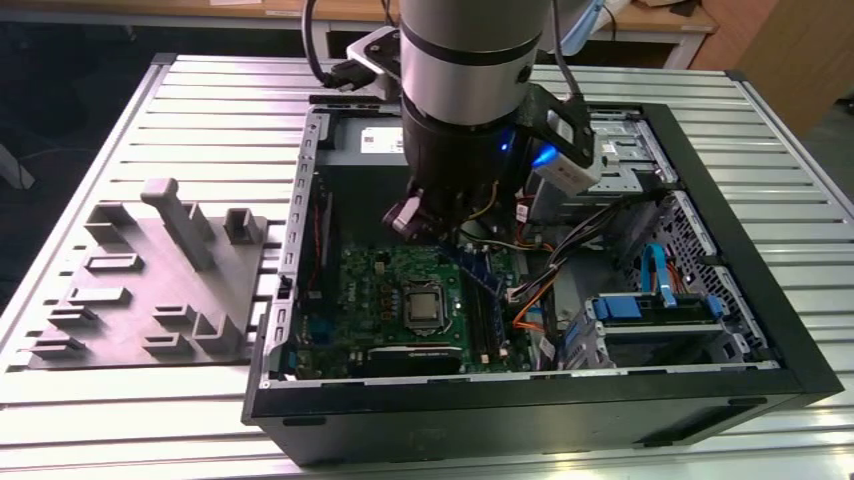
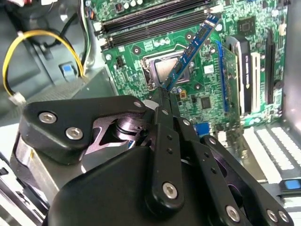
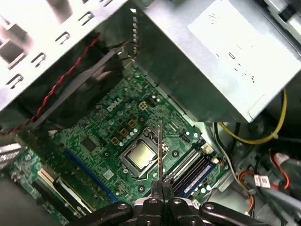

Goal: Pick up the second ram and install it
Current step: 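Insert the second ram into the second slot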

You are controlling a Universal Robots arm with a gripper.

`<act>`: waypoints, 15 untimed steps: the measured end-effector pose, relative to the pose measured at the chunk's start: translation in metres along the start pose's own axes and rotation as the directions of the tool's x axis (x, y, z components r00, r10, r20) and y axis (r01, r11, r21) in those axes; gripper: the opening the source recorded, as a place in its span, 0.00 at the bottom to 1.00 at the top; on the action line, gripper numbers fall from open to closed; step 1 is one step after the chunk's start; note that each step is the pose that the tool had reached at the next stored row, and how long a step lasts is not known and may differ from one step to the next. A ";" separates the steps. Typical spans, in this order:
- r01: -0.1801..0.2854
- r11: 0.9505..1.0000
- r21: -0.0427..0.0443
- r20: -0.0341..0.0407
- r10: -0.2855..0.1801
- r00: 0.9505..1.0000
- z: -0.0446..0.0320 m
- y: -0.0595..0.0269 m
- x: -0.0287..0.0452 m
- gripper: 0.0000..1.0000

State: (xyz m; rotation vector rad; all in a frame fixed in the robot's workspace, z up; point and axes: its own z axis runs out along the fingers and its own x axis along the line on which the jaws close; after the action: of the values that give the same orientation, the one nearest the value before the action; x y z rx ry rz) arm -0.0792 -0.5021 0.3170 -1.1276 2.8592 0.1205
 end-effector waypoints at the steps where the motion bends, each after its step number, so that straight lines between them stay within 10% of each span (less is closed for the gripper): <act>1: -0.016 1.000 0.001 0.001 0.016 1.000 0.0001 0.0000 0.0000 0.11; 8: -0.126 0.992 0.011 0.007 0.126 0.992 0.0008 0.0000 0.0000 0.11; 15: -0.249 0.968 0.021 0.015 0.249 0.968 0.0020 -0.0001 0.0002 0.11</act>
State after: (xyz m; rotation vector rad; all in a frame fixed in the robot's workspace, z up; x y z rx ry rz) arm -0.0792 -0.5021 0.3150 -0.7551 2.9702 0.1065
